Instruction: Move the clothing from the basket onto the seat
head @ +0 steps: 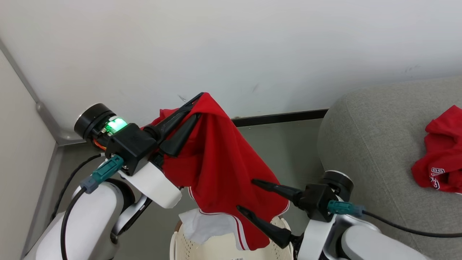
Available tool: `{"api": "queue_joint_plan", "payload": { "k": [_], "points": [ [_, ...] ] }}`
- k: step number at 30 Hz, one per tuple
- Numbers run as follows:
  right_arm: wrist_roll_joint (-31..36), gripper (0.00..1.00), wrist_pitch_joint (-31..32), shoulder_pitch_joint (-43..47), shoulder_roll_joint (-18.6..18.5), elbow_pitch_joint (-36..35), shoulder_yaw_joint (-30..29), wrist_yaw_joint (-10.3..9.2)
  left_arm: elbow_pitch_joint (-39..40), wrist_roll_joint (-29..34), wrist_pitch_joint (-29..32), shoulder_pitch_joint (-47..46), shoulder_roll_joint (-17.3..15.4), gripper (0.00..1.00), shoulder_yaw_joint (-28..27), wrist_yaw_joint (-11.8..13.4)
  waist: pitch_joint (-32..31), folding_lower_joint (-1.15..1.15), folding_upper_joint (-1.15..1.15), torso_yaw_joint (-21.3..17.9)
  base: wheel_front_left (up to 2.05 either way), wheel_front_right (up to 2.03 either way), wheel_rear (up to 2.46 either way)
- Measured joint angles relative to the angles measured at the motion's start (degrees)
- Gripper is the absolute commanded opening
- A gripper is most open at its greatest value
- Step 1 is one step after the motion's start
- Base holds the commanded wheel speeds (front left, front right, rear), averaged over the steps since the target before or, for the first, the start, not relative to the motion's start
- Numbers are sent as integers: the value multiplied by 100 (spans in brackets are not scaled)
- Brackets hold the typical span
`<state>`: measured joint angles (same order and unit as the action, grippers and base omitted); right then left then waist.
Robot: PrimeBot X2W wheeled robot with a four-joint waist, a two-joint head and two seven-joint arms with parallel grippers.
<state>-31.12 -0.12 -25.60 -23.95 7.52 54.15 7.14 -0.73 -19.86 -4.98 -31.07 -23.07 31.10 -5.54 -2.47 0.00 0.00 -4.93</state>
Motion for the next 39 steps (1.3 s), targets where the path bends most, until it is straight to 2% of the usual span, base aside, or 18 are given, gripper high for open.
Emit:
{"api": "queue_joint_plan", "payload": {
  "k": [12, 24, 25, 26, 27, 28, 39],
  "points": [
    [683, 100, -404, -272, 90, 661, -201, 0, 121, -16, 179, -99, 166, 0, 190, -5, 8, 0, 0, 59, 0, 0, 0],
    [702, 100, -712, -435, 337, 1240, -360, 0, 274, -122, 229, -205, 187, 0, 359, -58, 31, 0, 0, 172, 0, 0, 0],
    [701, 78, -715, -457, 368, 1273, -346, 0, 277, -129, 227, -205, 189, 0, 359, -58, 35, 0, 0, 180, 0, 0, 0],
    [701, 40, -734, -491, 394, 1299, -315, 0, 281, -140, 215, -205, 189, 0, 359, -58, 40, 0, 0, 187, 0, 0, 0],
    [700, 13, -765, -525, 416, 1319, -288, 0, 289, -162, 191, -205, 190, 0, 358, -58, 45, 0, 0, 192, 0, 0, 0],
    [695, 0, -780, -542, 433, 1336, -265, 0, 297, -175, 185, -205, 191, 0, 356, -58, 50, 0, 0, 196, 0, 0, 0],
    [225, 0, -967, -606, 558, 1616, -390, 0, 56, -394, 90, -28, 132, 0, 147, -49, 106, 0, 0, 156, 0, 0, 0]
  ]
}}
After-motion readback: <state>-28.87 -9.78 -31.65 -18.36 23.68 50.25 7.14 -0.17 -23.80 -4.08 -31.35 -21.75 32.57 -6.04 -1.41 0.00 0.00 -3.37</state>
